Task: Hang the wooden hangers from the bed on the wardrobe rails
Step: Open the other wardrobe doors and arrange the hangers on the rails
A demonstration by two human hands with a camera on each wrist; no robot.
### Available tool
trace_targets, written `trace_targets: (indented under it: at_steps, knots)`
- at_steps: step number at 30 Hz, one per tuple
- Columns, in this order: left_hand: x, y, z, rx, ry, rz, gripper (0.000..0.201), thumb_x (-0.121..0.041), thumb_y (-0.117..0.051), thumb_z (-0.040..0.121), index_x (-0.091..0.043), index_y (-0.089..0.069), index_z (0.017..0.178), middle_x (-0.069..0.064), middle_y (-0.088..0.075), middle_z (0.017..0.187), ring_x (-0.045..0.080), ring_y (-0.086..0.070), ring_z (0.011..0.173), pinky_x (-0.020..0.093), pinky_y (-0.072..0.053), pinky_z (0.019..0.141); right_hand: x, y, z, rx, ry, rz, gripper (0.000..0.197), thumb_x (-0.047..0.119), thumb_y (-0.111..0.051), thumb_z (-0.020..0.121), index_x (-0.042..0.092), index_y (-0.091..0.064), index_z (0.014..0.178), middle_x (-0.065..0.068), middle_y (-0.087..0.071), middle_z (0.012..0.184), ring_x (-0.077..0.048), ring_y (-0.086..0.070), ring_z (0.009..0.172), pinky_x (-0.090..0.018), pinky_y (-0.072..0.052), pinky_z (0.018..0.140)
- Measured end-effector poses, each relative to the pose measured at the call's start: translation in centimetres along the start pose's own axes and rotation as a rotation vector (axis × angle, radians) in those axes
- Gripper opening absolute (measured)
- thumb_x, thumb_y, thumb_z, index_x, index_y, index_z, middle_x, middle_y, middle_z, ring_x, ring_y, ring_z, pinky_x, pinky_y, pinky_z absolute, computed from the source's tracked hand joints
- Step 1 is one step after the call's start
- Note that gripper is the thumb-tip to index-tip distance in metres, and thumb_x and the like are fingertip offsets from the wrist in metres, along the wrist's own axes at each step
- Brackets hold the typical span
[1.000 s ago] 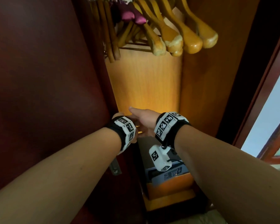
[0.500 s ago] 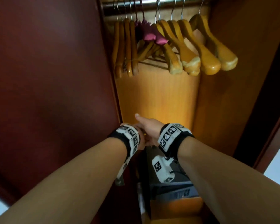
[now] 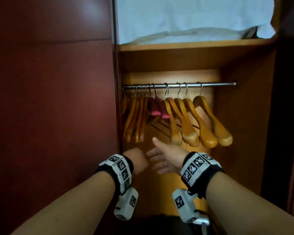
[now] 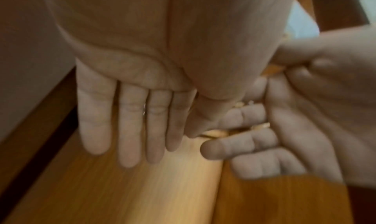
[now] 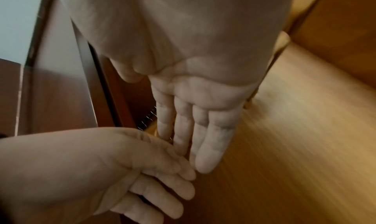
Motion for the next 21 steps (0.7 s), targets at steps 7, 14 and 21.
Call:
trace_targets:
  at_steps: [7,14,21]
  knots:
    - [-2.9,6.9,-2.2,-0.169,-0.09,-0.518,0.017,-0.011,-0.05,0.098,-0.012,-0.063,0.108,0.015,-0.071,0.103,0.028,-0.07,0.091,0.038,-0.059,0.077,7.4,1.5,-2.7,-0.075,0.166,-0.031,0.063,0.063,-0.035,0.097,0.014,-0.06,0.127,-0.006,-0.066,0.119,-0.031,-0.066,0.105,-0.045,-0.053,0.093]
    - [-4.6,9.6,-2.0,-0.395,-0.166,-0.515,0.045,-0.023,-0.056,0.095,-0.02,-0.051,0.139,0.005,-0.06,0.128,0.018,-0.059,0.1,0.031,-0.05,0.085,10.0,4.8,-2.7,-0.269,0.218,-0.078,0.054,0.056,-0.042,0.098,0.012,-0.063,0.121,-0.007,-0.071,0.112,-0.026,-0.073,0.093,-0.045,-0.059,0.086]
    - [-6.7,11.1,-1.1,-0.4,-0.253,-0.484,0.051,-0.026,-0.057,0.098,-0.011,-0.045,0.145,0.008,-0.056,0.136,0.019,-0.053,0.108,0.029,-0.043,0.088,11.6,7.9,-2.2,-0.414,0.262,-0.145,0.04,0.044,-0.054,0.097,0.008,-0.065,0.108,-0.005,-0.072,0.093,-0.022,-0.068,0.076,-0.037,-0.058,0.069]
Point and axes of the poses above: each hand's wrist, its own z-axis towards the middle knuckle, its own y-axis out of the back of the hand, x = y × z, the point moved 3 cm from there along z, towards the middle knuckle
